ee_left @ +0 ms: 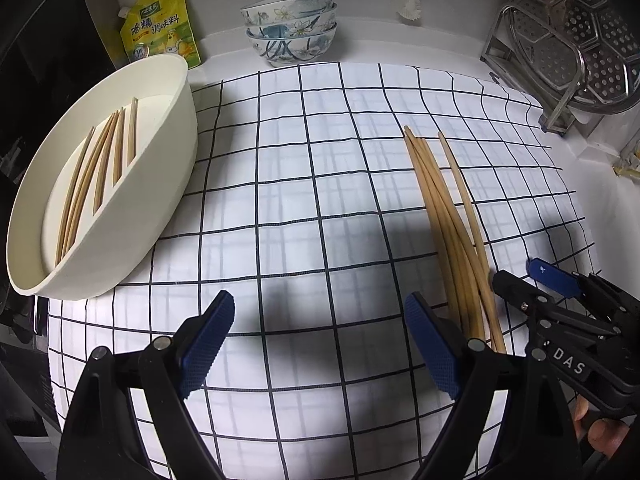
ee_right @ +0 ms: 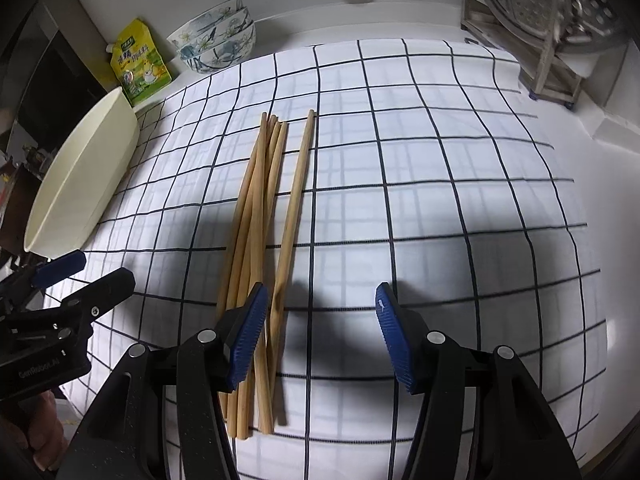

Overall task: Organize utensils
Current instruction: 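Close the left tool on a chopstick while the right tool grasps another, then carry both held chopsticks into the white basin and open both tools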

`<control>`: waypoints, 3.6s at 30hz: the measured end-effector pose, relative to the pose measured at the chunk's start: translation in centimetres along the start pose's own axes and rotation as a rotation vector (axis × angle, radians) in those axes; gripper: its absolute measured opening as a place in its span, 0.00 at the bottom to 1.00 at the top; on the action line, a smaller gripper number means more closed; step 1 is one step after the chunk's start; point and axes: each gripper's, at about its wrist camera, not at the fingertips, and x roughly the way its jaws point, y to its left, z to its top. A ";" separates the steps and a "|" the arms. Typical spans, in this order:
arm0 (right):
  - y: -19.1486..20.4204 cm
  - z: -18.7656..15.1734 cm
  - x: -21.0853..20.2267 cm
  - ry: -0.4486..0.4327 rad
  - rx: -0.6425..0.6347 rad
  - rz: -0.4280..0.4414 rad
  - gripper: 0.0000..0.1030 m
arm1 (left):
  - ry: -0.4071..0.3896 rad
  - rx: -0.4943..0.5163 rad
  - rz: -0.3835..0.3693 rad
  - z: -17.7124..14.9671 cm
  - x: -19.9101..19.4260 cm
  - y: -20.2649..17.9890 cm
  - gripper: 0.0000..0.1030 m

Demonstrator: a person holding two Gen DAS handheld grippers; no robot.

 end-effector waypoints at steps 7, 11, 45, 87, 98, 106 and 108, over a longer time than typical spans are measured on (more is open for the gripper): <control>0.9 -0.1 0.5 0.016 -0.070 -0.058 0.52 | 0.001 -0.007 -0.003 0.2 0.3 -0.1 0.83; -0.1 0.0 0.5 0.011 -0.054 -0.079 0.52 | -0.001 -0.003 -0.013 0.4 0.6 -0.7 0.83; -4.7 -0.5 -1.1 -0.025 0.023 -0.070 0.52 | 0.030 0.083 0.010 -0.3 4.1 -4.5 0.86; 0.8 3.7 -4.1 -0.105 -0.055 0.062 0.06 | -0.081 0.035 -0.090 3.6 -1.1 -0.9 0.08; 10.8 8.3 -5.3 -0.175 -0.186 0.139 0.06 | -0.193 -0.088 0.044 4.9 -5.4 8.7 0.08; 20.0 11.1 -3.5 -0.175 -0.293 0.226 0.06 | -0.225 -0.196 0.117 5.2 -6.7 16.5 0.08; 22.1 11.7 -2.9 -0.172 -0.313 0.242 0.06 | -0.232 -0.214 0.131 5.3 -6.8 18.3 0.08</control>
